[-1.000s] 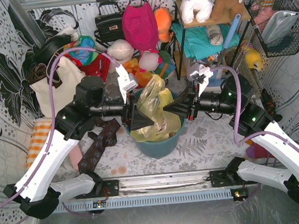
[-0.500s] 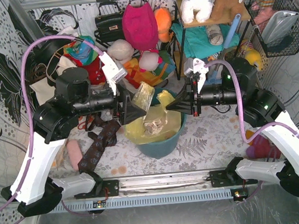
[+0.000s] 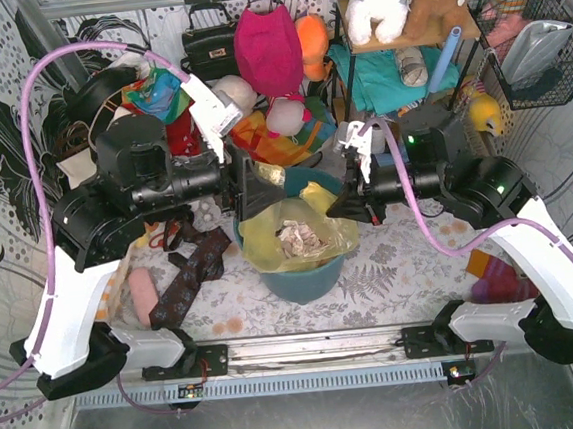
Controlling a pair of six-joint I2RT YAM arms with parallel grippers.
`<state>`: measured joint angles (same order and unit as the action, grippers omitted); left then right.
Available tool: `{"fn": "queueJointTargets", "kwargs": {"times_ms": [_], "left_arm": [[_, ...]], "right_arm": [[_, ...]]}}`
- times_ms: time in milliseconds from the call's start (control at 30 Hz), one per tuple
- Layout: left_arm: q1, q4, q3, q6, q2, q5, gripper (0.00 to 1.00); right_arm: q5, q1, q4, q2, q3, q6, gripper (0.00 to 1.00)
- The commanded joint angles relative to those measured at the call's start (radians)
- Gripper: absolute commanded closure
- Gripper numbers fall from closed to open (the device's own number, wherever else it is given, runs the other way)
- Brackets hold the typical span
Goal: Tie the trash bag
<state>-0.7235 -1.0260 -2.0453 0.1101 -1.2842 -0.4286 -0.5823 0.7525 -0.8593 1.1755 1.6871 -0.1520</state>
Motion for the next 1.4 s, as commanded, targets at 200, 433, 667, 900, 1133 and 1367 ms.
{"fn": "queueJointTargets", "kwargs": {"times_ms": [200,433,667,900,1133,1367], "left_arm": [[-0.039,-0.037,-0.164,0.033,-0.009,0.427,0.34],[-0.039,0.169,-0.115,0.102,0.092,0.321,0.19],[-0.047,0.125,-0.132,0.255,-0.023,0.039,0.33],[-0.310,0.218,-0.060,0.296,-0.051,0.118,0.36],[-0.435,0.035,-0.198,0.250,-0.155,0.444,0.34],[-0.435,0.083,-0.167,0.234,-0.087,0.596,0.34]], "right_arm": [[-0.010,0.006,-0.053,0.004,0.056,-0.049,1.00],[-0.019,0.006,-0.040,0.005,0.052,-0.043,1.00],[-0.042,0.005,-0.046,0.007,0.060,-0.046,1.00],[-0.054,0.006,-0.041,0.012,0.061,-0.043,1.00],[-0.052,0.005,-0.049,0.007,0.065,-0.042,1.00],[-0.048,0.006,-0.054,-0.002,0.058,-0.044,1.00]]}}
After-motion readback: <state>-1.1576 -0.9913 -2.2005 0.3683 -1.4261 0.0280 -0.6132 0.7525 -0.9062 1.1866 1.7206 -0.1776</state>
